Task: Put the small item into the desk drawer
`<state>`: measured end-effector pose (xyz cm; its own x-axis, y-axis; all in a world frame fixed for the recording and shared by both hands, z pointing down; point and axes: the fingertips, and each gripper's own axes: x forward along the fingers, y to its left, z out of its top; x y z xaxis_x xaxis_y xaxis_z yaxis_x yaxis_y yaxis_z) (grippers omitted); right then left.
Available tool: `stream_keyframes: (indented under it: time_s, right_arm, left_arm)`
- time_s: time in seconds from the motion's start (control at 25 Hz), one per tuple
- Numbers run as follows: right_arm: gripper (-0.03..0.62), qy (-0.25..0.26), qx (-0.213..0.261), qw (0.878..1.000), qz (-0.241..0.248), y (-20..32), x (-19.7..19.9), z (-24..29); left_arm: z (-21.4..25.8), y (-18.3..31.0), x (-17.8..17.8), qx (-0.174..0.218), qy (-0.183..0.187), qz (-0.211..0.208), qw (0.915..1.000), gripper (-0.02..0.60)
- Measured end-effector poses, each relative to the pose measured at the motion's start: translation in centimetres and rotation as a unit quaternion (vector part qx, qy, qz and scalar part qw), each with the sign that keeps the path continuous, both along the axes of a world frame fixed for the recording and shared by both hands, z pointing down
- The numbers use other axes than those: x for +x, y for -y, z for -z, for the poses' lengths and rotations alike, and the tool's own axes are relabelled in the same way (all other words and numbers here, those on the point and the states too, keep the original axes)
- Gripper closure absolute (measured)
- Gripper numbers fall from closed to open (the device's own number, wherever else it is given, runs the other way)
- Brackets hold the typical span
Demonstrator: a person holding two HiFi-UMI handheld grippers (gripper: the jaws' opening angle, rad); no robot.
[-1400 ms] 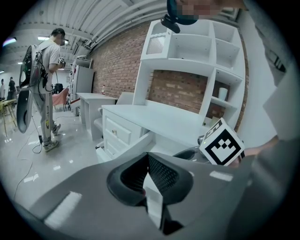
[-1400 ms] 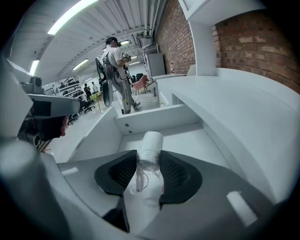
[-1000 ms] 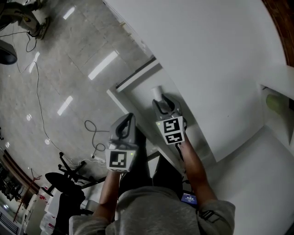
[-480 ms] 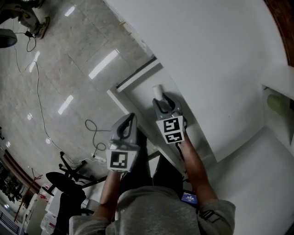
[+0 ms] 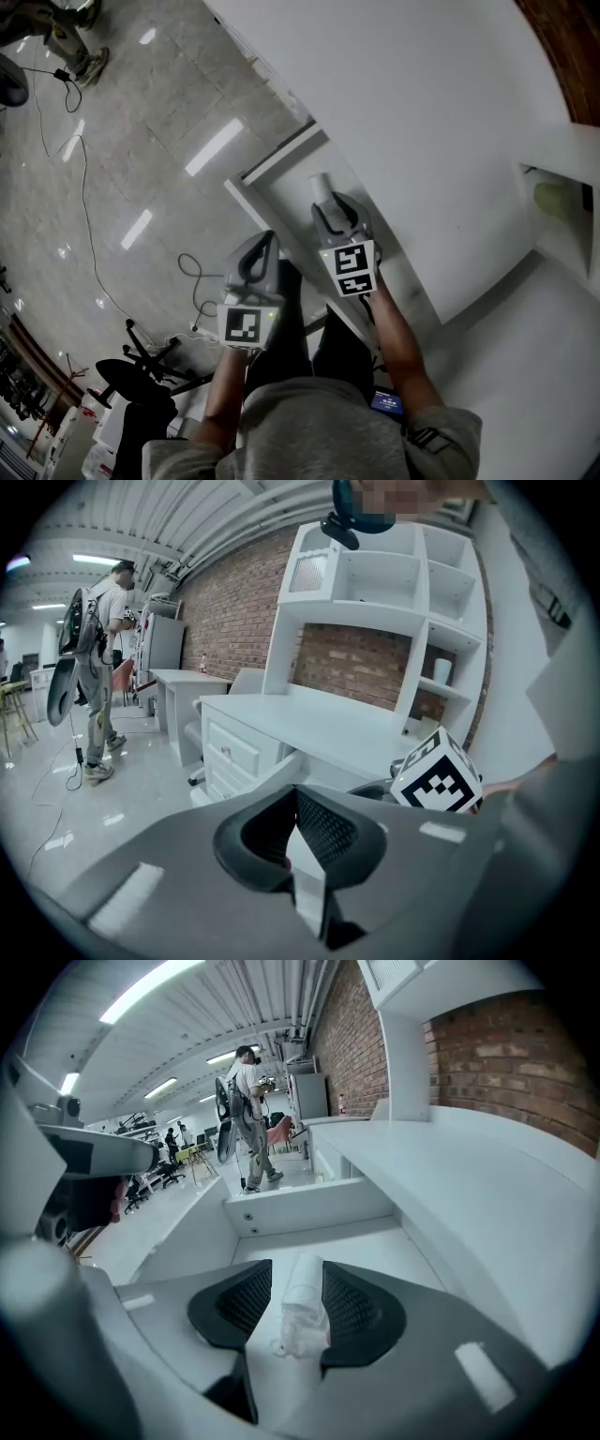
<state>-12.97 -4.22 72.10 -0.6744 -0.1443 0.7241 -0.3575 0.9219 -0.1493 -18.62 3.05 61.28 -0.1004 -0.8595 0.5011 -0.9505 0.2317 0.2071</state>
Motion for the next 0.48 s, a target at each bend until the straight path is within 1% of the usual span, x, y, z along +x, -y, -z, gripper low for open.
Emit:
stream_keyframes:
  time_s: [0.28, 0.48]
  right_arm:
    - [0.436, 0.024, 0.025, 0.999, -0.018, -0.2, 1.1, 4.9]
    - [0.443, 0.042, 0.043, 0.997, -0.042, 0.0, 2.8, 8.5]
  left_arm:
    - [3.9, -0.8, 0.5, 0.023, 0.017, -0.009, 0.9996, 0.569]
    - [6.5, -1.1, 2.0, 0.042, 0.036, -0.031, 0.9980, 0.569]
